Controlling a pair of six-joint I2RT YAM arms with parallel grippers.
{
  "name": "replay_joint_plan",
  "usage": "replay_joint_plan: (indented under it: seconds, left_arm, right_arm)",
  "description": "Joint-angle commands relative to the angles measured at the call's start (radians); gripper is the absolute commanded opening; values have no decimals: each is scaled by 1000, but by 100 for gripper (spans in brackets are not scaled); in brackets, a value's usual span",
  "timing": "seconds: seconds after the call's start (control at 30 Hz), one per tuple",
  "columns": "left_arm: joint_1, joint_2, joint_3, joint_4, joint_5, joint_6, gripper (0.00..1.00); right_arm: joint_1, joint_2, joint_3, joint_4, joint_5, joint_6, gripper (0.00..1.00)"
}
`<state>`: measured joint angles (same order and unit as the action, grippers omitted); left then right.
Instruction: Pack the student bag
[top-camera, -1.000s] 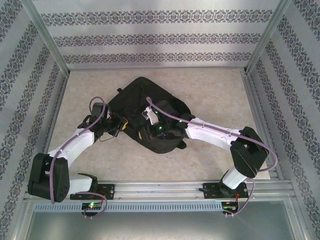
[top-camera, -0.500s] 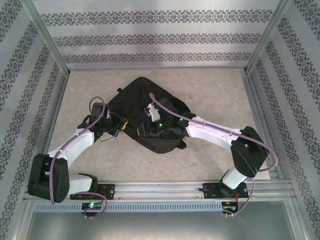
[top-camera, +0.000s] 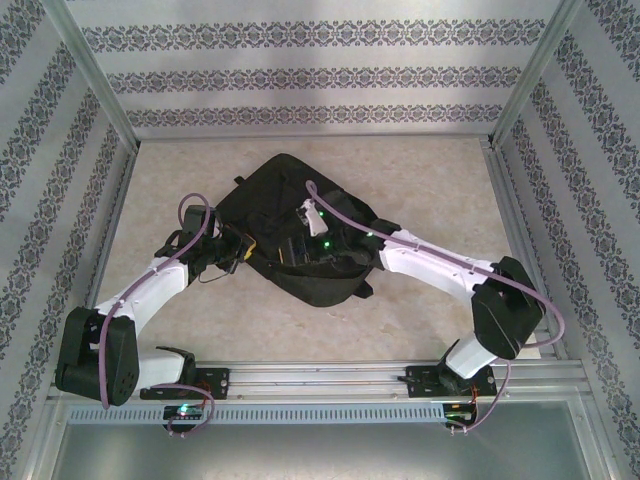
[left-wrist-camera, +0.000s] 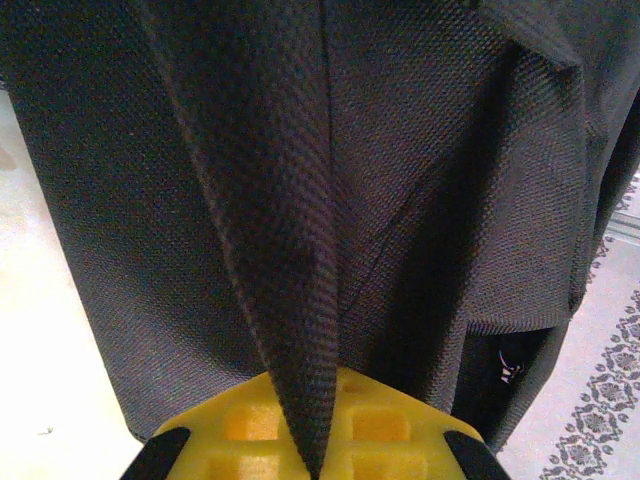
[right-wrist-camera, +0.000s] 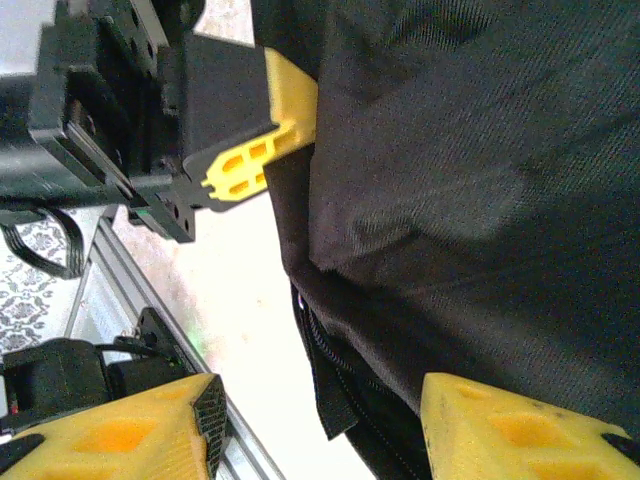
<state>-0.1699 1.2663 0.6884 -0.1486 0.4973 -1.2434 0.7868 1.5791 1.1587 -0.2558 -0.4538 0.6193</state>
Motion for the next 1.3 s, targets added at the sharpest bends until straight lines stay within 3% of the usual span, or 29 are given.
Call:
replay_joint_plan:
  seconds: [0.0, 0.33, 1.27]
  left_arm:
    - [5, -42, 32, 37, 40, -10, 0]
    - [3, -36, 37, 35, 35, -10, 0]
    - [4, -20, 31, 46, 31, -10, 0]
  right_arm:
    - [-6, 54, 65, -78, -65, -77, 54]
    - [-6, 81, 93, -166, -138, -106, 54]
    - [52, 272, 230, -165, -218, -103, 42]
